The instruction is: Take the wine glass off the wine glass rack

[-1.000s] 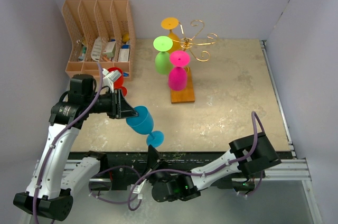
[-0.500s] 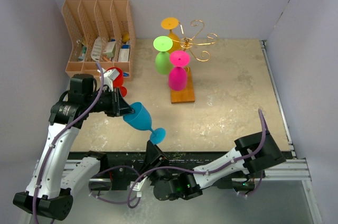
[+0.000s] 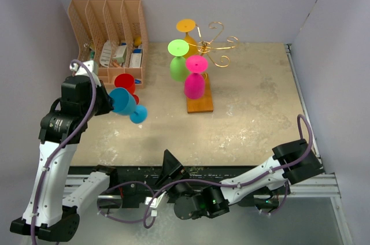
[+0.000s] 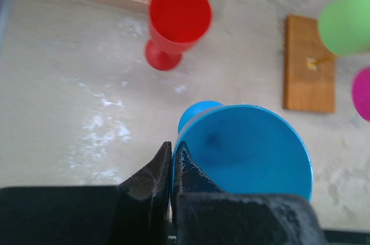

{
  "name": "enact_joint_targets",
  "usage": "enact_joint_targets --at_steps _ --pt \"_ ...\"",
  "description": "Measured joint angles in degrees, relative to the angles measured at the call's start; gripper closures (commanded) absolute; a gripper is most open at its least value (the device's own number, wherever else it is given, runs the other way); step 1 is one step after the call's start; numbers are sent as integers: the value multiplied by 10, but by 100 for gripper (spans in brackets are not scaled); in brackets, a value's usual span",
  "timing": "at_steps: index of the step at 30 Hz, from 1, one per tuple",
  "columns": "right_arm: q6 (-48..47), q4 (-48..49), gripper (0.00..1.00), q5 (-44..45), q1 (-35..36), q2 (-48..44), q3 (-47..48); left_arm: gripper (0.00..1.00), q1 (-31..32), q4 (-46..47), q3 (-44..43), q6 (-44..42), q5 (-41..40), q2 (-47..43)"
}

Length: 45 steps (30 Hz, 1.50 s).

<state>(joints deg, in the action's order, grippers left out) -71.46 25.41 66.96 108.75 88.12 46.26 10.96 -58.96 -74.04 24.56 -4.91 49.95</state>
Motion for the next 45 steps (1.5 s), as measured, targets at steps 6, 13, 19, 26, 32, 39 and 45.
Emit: enact_joint_targets --at_steps 6,13,19,26,32,39,45 --pt "10 -18 2 0 0 -31 0 100 -3 -2 -54 2 -131 62" --pt "16 -24 1 0 0 -57 0 100 -108 31 -48 -2 -98 148" --pt "16 -24 1 0 0 -59 -2 100 -187 38 -50 -2 -67 158" --pt "15 -22 1 0 0 -63 -2 100 -228 70 -7 -1 -49 177" --pt "16 -20 0 0 0 -73 -2 100 -269 80 19 13 -50 222" --pt "18 -20 0 0 -1 -73 -2 100 -273 123 25 43 -89 231" --pt "19 -20 0 6 -5 -73 -2 100 -274 157 25 50 -102 278"
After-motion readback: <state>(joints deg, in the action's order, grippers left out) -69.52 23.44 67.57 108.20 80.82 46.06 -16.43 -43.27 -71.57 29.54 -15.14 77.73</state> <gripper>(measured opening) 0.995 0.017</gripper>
